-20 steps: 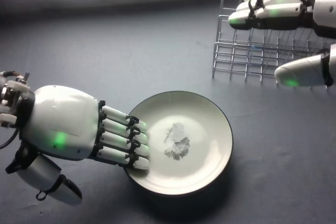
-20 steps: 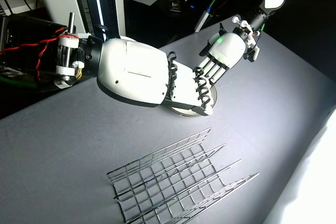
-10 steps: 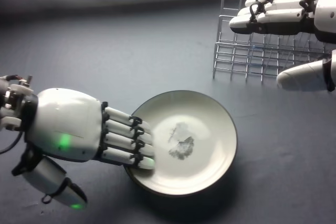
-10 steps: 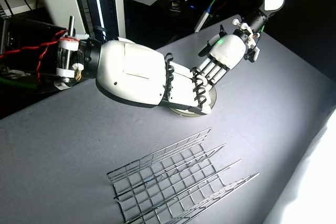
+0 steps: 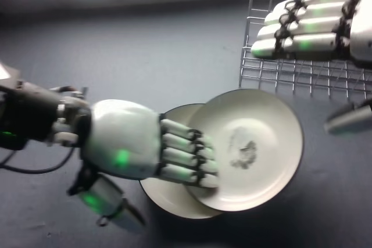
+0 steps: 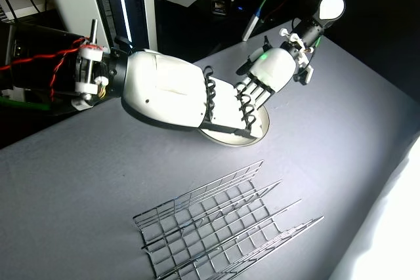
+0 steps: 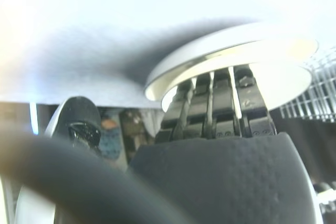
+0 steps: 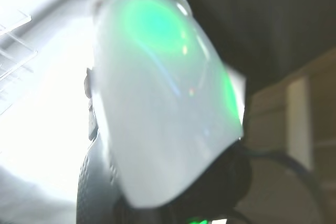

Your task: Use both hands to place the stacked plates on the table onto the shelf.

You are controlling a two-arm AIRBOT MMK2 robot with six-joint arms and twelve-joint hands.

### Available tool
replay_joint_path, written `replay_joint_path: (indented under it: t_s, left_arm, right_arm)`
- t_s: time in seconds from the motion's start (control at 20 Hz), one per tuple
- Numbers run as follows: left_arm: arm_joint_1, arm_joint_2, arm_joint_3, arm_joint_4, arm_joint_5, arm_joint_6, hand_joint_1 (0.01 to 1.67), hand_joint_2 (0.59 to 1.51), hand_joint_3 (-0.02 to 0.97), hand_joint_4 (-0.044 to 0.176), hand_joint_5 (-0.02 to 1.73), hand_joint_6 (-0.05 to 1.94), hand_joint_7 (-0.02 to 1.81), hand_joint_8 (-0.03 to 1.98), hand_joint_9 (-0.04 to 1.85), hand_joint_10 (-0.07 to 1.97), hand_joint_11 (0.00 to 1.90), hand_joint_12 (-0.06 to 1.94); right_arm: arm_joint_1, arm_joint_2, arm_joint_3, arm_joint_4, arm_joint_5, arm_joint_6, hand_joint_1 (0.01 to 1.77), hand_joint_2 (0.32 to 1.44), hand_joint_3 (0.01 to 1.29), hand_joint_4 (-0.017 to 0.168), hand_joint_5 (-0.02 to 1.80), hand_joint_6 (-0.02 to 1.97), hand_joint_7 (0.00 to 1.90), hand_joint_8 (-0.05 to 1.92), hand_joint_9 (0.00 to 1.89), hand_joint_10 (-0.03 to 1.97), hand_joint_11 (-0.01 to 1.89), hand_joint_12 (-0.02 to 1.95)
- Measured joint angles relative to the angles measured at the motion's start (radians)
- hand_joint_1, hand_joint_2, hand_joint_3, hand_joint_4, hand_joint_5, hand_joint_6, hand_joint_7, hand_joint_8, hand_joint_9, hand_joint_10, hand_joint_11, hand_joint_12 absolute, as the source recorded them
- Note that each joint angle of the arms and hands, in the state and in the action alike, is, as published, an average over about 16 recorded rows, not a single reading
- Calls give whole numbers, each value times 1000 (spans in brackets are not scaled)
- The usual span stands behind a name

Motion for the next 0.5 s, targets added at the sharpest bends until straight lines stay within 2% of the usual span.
replay_joint_path:
  t_s: [0.25, 0.5]
  left_arm:
    - [-20, -40, 10, 1, 7, 0, 22, 1253, 11, -8, -15, -33, -14, -26, 13, 4, 13, 18]
    - [-30, -58, 20, 2, 7, -1, 22, 1253, 12, -8, -16, -33, -14, -26, 20, 7, 13, 18]
  right_arm:
    - [-6, -13, 22, -102, 55, -6, 670, 1003, 14, 6, 34, 16, 31, 11, 28, 9, 13, 248]
    - [-21, -24, 32, -164, 98, -10, 911, 909, 14, 8, 48, 15, 34, 11, 35, 9, 13, 375]
